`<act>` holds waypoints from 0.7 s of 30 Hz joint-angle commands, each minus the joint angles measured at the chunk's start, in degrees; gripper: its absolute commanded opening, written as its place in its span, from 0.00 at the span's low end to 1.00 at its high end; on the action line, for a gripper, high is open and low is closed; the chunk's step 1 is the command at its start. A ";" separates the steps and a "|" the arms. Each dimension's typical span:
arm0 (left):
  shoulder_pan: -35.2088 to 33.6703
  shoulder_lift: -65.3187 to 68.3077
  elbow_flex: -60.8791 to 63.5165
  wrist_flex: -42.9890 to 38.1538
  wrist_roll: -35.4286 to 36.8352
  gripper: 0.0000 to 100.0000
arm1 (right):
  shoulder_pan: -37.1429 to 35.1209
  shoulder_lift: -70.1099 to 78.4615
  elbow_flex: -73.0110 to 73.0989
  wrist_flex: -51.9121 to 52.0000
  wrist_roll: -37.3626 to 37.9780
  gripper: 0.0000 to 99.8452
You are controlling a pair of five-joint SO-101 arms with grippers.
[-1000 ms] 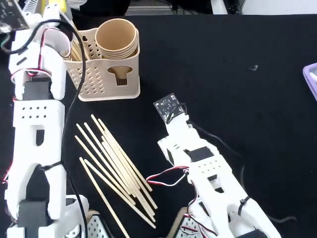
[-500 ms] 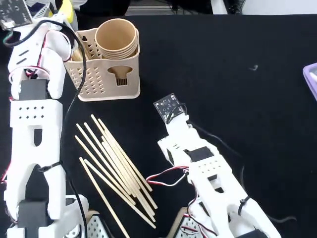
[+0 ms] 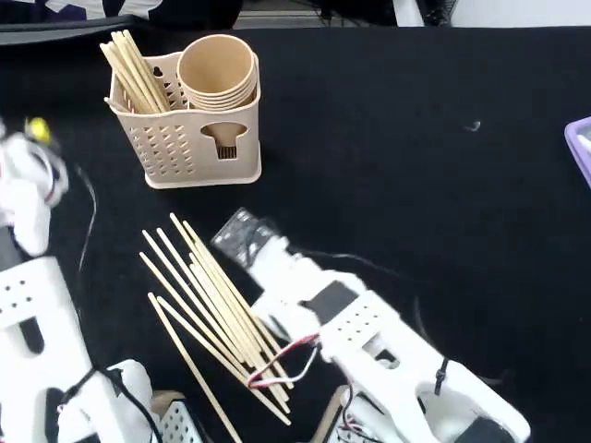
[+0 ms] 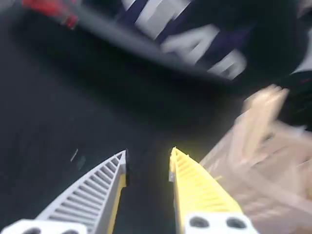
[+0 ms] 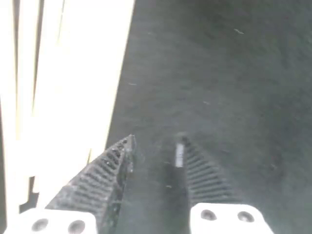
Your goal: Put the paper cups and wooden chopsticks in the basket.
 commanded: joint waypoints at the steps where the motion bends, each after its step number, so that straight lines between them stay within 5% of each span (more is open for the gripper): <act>1: -2.86 -7.47 16.84 -1.41 0.18 0.15 | -4.13 -1.45 -3.38 0.00 -2.11 0.23; 11: 3.03 -21.54 47.78 -20.92 0.62 0.15 | -9.14 -1.27 -4.79 -5.80 -4.57 0.22; 21: 3.65 -27.87 55.16 -23.91 0.70 0.15 | -9.32 21.58 -15.87 -12.75 -7.03 0.22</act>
